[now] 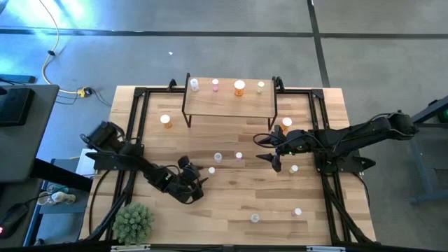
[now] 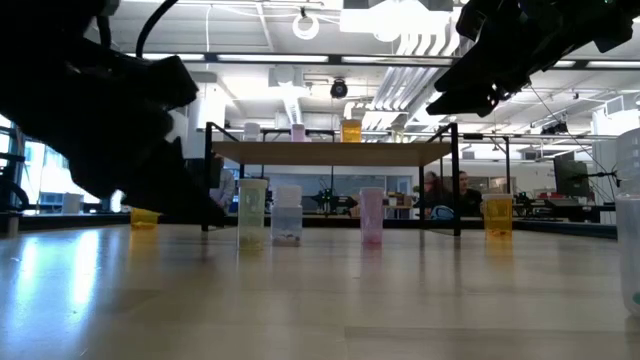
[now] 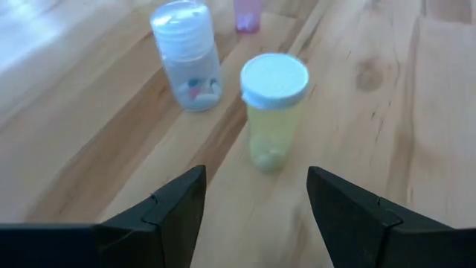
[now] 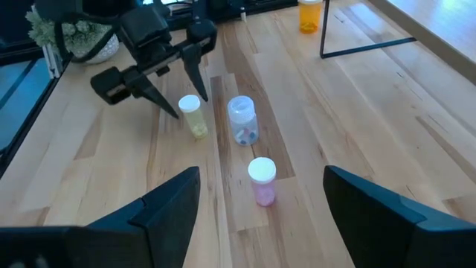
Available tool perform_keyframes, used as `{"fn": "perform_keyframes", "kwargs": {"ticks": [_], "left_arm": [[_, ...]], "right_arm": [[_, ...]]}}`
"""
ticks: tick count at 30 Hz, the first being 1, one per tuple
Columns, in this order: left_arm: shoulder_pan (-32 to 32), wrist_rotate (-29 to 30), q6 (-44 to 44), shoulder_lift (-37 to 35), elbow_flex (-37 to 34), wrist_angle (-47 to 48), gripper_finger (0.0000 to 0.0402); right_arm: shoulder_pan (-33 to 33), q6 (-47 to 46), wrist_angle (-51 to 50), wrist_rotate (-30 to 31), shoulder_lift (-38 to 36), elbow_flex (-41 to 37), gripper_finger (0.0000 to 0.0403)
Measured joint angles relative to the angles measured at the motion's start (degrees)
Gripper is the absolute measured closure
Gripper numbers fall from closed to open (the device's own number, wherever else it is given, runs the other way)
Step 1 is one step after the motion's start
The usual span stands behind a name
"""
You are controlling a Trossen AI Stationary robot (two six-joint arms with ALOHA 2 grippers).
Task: Pick and place medicine bottles onto shelf by color
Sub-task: Put the left yellow pill bottle on the shelf aligned with the other yellow pill bottle
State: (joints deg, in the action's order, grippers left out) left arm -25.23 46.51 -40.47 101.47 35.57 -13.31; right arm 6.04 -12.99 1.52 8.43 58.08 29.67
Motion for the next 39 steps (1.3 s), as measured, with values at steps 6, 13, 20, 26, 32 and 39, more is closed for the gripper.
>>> {"fn": "perform_keyframes", "kwargs": {"ticks": [6,13,20,26,32,39], "left_arm": [[1.3,0.1,0.1,3.0,-0.1,-4.5,0.0177],[2.4,-1.4,0.1,3.0,0.0,-5.1,0.0177],[4.1,-4.3,2.4,3.0,0.0,-8.2,0.0177],[5.8,-4.3,2.5,3.0,0.0,-9.2,0.0177],[6.9,-6.2,2.7,2.9,0.0,-10.3,0.0177],[6.9,-6.4,3.6,2.9,0.0,-11.1,0.0191]], "right_arm": [[0.0,0.0,0.0,0.0,0.0,0.0,0.0126],[0.0,0.0,0.0,0.0,0.0,0.0,0.0126],[0.0,0.0,0.0,0.0,0.0,0.0,0.0126],[0.0,0.0,0.0,0.0,0.0,0.0,0.0126],[0.0,0.0,0.0,0.0,0.0,0.0,0.0126],[0.0,0.0,0.0,0.0,0.0,0.0,0.0126]]}}
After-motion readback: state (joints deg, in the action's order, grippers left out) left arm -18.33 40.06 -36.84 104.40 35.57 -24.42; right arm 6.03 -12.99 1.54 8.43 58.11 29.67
